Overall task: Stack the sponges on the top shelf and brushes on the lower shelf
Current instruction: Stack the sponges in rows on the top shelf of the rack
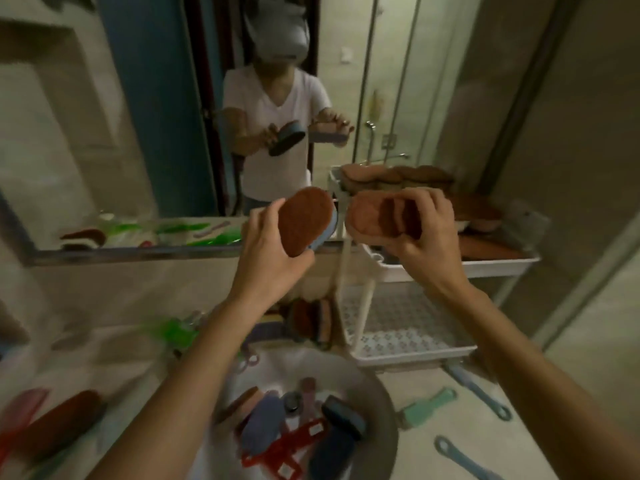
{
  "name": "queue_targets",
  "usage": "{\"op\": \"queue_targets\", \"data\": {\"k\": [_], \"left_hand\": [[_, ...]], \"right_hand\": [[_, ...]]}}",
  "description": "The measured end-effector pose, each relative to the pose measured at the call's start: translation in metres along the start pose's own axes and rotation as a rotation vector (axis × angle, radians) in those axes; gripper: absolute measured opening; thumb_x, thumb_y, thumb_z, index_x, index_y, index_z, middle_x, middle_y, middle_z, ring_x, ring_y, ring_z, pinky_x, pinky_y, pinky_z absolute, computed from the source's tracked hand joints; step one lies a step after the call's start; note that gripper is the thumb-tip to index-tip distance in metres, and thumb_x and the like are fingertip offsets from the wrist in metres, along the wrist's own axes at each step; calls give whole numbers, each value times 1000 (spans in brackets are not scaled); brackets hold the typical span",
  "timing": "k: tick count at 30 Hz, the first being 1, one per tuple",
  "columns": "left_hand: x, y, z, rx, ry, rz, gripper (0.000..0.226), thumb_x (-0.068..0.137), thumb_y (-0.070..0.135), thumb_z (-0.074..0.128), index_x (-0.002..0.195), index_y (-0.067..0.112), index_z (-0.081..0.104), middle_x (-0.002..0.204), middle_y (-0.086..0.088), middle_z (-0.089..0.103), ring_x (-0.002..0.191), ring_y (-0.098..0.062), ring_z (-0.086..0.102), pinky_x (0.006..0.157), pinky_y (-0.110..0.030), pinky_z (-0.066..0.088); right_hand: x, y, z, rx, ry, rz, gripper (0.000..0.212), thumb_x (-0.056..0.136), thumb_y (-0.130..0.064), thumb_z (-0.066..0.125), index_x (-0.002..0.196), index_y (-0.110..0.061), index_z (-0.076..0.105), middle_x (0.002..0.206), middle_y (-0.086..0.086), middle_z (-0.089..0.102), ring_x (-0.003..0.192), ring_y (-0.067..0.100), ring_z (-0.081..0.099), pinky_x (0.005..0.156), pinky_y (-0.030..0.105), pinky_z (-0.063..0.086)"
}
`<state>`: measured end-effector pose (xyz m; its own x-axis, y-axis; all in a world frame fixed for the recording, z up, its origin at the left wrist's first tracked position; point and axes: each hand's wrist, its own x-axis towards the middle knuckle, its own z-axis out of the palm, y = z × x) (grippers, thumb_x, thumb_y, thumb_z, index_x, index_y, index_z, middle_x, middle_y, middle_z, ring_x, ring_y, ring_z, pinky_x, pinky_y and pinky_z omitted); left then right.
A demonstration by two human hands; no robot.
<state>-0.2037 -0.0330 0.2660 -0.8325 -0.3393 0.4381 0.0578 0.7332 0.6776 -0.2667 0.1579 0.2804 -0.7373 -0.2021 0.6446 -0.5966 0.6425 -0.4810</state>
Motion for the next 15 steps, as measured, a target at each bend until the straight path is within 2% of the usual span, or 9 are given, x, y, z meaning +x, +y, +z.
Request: {"op": "queue_targets", "data": {"k": [3, 8, 10, 12, 15], "left_hand": [[20, 41, 30, 52, -38, 87, 77, 77, 25, 70, 142, 19, 29, 134, -7, 31, 126, -23, 31, 103, -33, 32], [48, 99, 81, 204, -183, 241, 82, 77, 34, 67, 145, 19, 26, 136, -4, 32, 127, -22, 25, 106, -33, 26], [54, 112, 99, 277, -246, 266, 79, 77, 38, 65, 145, 21, 27, 137, -1, 34, 128, -21, 26, 107, -35, 24], [57, 117, 114, 338, -303, 279, 76, 78, 40, 63, 143, 24, 30, 138, 1, 35, 130, -20, 25, 106, -34, 20], [55, 116, 130, 390, -376, 279, 71, 79, 40, 63, 141, 27, 32, 140, 2, 37, 132, -19, 26, 105, -32, 16]], "right_hand": [[12, 52, -45, 25, 33, 28, 40, 79, 7, 54, 114, -11, 57, 121, 10, 47, 115, 24, 43, 97, 33, 41], [31, 139, -94, 31, -15, 156, 44, 72, 7, 57, 109, -17, 55, 110, 0, 46, 110, 23, 46, 94, 43, 45], [34, 164, -98, 16, -89, 176, 42, 73, 6, 58, 105, -21, 54, 107, -2, 44, 108, 22, 45, 92, 37, 43], [35, 181, -96, -16, -171, 178, 41, 75, 6, 57, 108, -18, 55, 107, -3, 41, 108, 20, 41, 89, 29, 36], [36, 194, -88, -27, -223, 174, 43, 76, 5, 57, 114, -14, 57, 109, -3, 40, 110, 19, 37, 88, 26, 29]]}}
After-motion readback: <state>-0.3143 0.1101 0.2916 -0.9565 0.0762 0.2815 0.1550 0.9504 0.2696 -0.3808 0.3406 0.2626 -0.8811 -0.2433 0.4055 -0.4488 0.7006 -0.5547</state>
